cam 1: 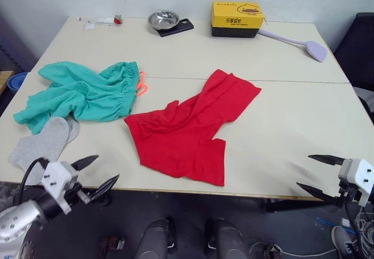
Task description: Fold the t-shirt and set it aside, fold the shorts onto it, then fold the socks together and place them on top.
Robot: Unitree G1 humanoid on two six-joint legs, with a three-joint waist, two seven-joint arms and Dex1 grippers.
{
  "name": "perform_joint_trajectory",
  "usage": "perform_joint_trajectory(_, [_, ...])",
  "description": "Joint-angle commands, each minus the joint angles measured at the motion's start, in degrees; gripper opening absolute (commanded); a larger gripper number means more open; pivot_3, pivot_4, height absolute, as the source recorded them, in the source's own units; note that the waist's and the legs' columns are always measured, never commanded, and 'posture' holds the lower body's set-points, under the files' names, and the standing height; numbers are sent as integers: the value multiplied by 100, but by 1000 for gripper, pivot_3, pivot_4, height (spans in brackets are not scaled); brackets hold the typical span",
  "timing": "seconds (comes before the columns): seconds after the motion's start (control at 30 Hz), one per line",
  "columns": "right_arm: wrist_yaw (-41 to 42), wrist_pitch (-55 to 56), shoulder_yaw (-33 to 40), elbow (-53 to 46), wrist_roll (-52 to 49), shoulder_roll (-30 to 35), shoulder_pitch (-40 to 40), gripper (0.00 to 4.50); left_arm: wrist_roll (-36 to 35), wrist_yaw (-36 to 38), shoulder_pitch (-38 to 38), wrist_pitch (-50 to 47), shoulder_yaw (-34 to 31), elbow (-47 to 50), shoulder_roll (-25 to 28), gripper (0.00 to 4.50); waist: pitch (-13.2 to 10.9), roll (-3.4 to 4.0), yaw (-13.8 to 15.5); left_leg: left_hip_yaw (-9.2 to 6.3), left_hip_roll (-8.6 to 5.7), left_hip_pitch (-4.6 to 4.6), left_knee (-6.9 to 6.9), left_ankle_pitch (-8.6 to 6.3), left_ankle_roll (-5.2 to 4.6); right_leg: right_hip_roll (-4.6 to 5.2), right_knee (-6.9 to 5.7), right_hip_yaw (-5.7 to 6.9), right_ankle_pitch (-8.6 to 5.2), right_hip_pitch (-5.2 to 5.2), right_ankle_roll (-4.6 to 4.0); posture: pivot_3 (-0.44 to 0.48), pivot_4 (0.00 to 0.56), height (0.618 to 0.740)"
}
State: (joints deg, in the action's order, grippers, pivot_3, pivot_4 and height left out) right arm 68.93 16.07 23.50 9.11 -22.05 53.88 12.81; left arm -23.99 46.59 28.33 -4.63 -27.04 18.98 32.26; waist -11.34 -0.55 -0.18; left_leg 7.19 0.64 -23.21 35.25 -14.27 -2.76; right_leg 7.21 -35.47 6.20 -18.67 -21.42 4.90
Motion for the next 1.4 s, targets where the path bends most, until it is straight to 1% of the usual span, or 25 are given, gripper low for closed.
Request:
perform_joint_trajectory(0.03, [89,99,239,312,-59,130,-192,4465,55,-3,35,234,-148,19,29,4500,-1,0,56,0,0,-4,1,0,1,0,0,1,-1,-3,-1,0,150,740])
perform_joint_trajectory(0.13, [177,231,256,549,-15,133,-280,4465,83,27,-85,310,-78,-105,84,4500,1,4,130,-3,1,-2,6,1,4,7,5,11,-3,-12,-6,0,150,740])
perform_joint_trajectory(0.23, [173,371,358,640,-32,66,-176,4465,107,164,-438,379,15,-379,266,4500,1,4,159,-2,2,-9,5,-1,4,8,12,10,-3,-4,-7,0,150,740])
perform_joint_trajectory(0.43, [17,475,596,374,-94,-160,321,4465,83,501,-1127,501,190,-932,597,4500,2,6,150,0,3,-16,3,-2,4,7,8,18,-3,-4,-6,0,150,740])
perform_joint_trajectory(0.53, [-65,459,721,151,-176,-308,573,4465,94,703,-1341,526,281,-1124,742,4500,3,6,134,3,3,-12,4,-2,4,6,4,16,-1,0,-3,0,150,740])
perform_joint_trajectory(0.63, [-36,270,793,-80,-361,-387,777,4465,-2,1021,-1401,457,326,-1243,943,4500,3,6,99,4,4,-10,4,-2,4,6,-1,12,-1,-1,-3,0,150,740])
perform_joint_trajectory(0.7, [56,268,854,-162,-453,-367,864,4465,-88,1219,-1304,303,284,-1210,1101,4500,3,7,80,4,5,-9,3,-3,5,6,-2,10,-2,-1,-3,0,150,740])
perform_joint_trajectory(0.8, [338,315,1019,-136,-594,-257,921,4465,-151,1461,-1017,138,212,-857,1343,4500,3,6,26,4,6,-9,0,-3,6,6,0,9,-2,-3,-4,0,150,740])
perform_joint_trajectory(0.9, [505,385,1096,-188,-629,-254,933,4465,-308,1493,-902,-44,311,-367,1358,4500,3,6,13,4,5,-9,-3,-4,7,7,5,6,-3,-2,-4,0,150,740])
perform_joint_trajectory(1.0, [606,445,1018,-35,-632,-223,635,4465,-338,1234,-1074,-439,819,357,1243,4500,3,10,18,3,6,-8,-3,-3,7,8,5,6,-2,0,-5,0,150,740])
perform_joint_trajectory(1.07, [479,218,901,-131,-618,-248,439,4465,-420,1083,-1230,-756,1038,587,1203,4500,3,12,15,6,3,-6,-2,-3,7,9,5,1,-1,3,-2,0,150,740])
perform_joint_trajectory(1.13, [419,36,766,-357,-634,-255,216,4465,-263,916,-1558,-838,1403,634,1087,4500,4,17,18,4,4,-6,-2,0,11,8,0,4,-1,1,-2,0,150,740])
perform_joint_trajectory(1.27, [457,-330,542,-891,-721,-141,-172,4465,158,596,-2366,-1013,2421,695,703,4500,4,24,24,5,4,-5,1,8,16,3,-14,10,-2,-1,-4,0,150,740])
perform_joint_trajectory(1.4, [500,-853,369,-1191,-856,-64,-389,4465,675,400,-3179,-1043,3401,394,201,4500,3,21,56,6,4,-8,21,12,11,-1,-22,13,1,4,2,0,150,740])
